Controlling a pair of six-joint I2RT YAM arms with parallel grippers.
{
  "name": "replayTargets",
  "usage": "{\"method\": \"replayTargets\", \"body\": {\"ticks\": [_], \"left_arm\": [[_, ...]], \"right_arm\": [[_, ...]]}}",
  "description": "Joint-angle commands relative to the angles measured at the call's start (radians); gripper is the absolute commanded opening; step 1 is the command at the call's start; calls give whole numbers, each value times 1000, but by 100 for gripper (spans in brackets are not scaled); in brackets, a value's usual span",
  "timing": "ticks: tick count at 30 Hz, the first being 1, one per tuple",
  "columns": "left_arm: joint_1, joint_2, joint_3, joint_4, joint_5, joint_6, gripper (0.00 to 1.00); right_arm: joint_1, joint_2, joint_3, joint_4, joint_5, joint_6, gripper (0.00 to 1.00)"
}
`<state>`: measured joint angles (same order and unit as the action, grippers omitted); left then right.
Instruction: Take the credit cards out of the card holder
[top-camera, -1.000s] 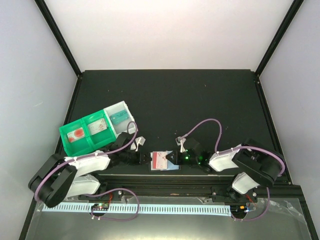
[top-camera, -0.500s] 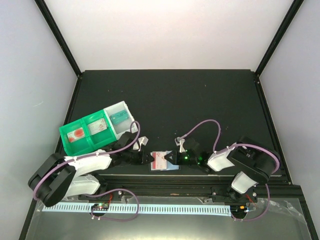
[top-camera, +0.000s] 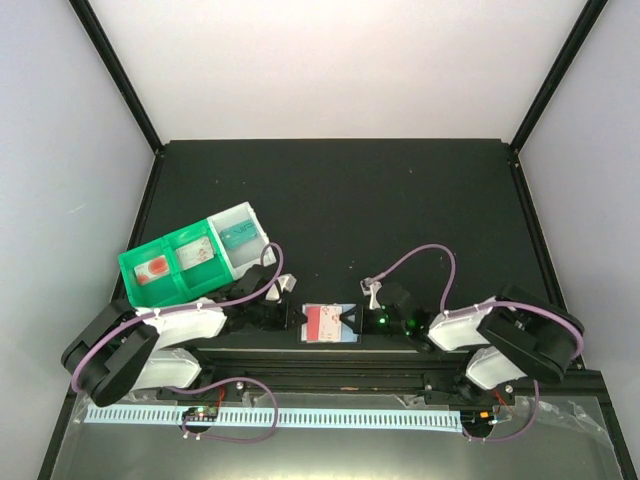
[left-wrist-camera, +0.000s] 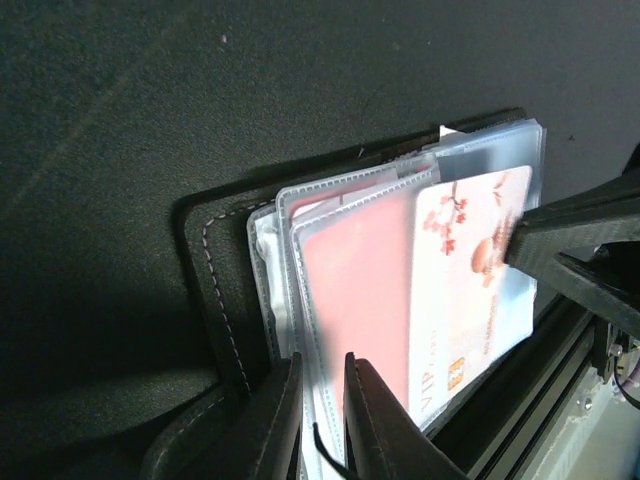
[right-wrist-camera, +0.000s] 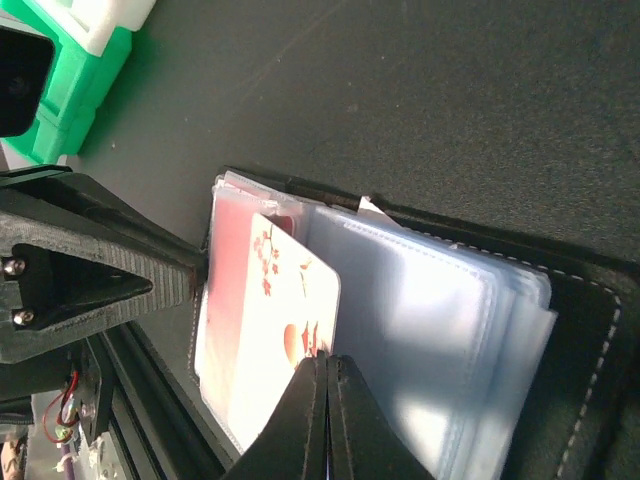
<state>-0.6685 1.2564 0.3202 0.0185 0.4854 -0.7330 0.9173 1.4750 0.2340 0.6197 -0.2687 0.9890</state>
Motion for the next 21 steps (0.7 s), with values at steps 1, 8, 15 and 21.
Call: {"method": "replayTargets", "body": {"ticks": [1,8,15,21], "left_arm": [[-4,-22,7,15,-29,17,16],[-5,-81,38,-21,-12,7,32],[-4,-270,39,-68,13,-34,66],[-5,-410,35,-69,81,-95,80]], "right_arm": [[-5,-102,1,-155,60,-31,1],[-5,-296,19,-330,157,-47,1],[-5,-406,60,-414,153,-37,1],[-3,-501,42,-353,106,35,1]]}}
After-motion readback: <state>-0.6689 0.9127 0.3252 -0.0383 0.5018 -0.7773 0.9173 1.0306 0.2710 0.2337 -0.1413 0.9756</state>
